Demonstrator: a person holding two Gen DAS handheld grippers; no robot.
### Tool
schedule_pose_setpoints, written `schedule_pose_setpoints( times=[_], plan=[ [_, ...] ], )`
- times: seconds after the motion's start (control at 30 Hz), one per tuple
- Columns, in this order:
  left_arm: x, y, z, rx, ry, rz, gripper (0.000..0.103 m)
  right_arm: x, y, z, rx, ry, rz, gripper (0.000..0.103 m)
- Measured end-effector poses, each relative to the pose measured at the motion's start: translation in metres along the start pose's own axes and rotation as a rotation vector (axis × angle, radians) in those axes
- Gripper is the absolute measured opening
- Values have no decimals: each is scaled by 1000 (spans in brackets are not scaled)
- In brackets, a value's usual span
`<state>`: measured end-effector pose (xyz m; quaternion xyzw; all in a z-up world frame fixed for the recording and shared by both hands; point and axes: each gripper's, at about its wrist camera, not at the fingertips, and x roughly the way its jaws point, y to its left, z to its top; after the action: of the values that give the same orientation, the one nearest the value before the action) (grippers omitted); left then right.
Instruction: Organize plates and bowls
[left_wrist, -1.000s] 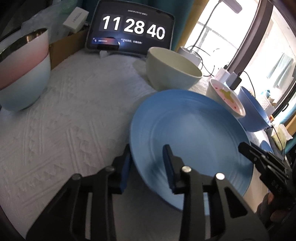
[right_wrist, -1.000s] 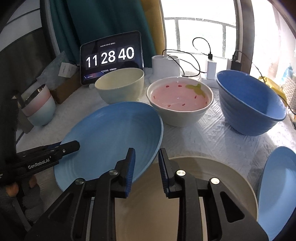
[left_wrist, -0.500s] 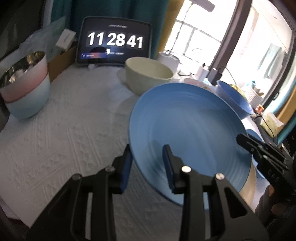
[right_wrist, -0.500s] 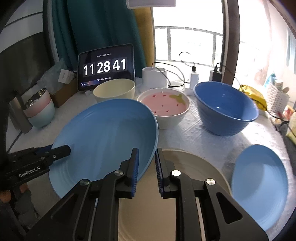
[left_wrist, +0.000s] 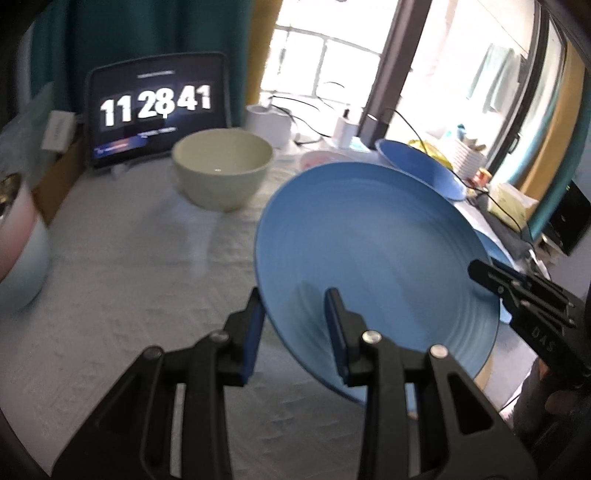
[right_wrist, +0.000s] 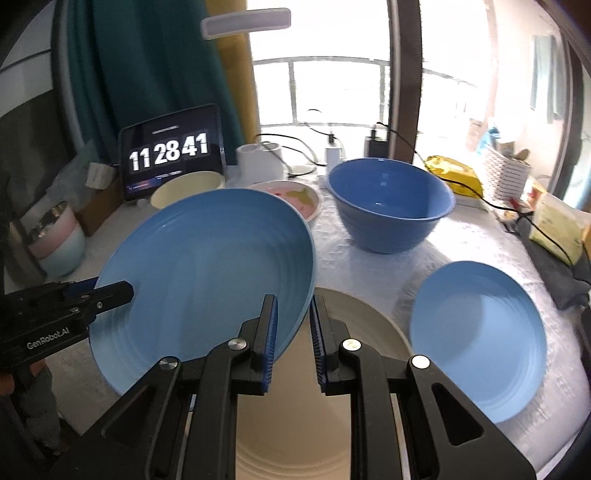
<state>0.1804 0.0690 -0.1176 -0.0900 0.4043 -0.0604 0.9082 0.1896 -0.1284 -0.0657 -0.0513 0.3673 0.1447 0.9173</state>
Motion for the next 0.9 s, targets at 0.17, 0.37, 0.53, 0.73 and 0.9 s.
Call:
schedule_pose_setpoints(
  times=[0.17, 0.37, 0.53, 0.73, 0.9],
  plan=[
    [7, -30, 2, 60, 13, -42, 34, -11, -23, -7, 41, -2, -47, 20],
    [7, -59, -5, 72, 22, -15, 34, -20, -53, -19, 62, 6, -48, 20],
    [6, -71, -11, 49, 35, 48, 34, -19, -71, -30, 46, 26, 11, 20],
    [4, -85, -22, 38, 55, 125, 34, -11, -84, -39, 29, 50, 94, 20],
    [8, -96, -26, 37, 83, 163, 34, -8, -93, -42, 18, 63, 145, 20]
  ],
)
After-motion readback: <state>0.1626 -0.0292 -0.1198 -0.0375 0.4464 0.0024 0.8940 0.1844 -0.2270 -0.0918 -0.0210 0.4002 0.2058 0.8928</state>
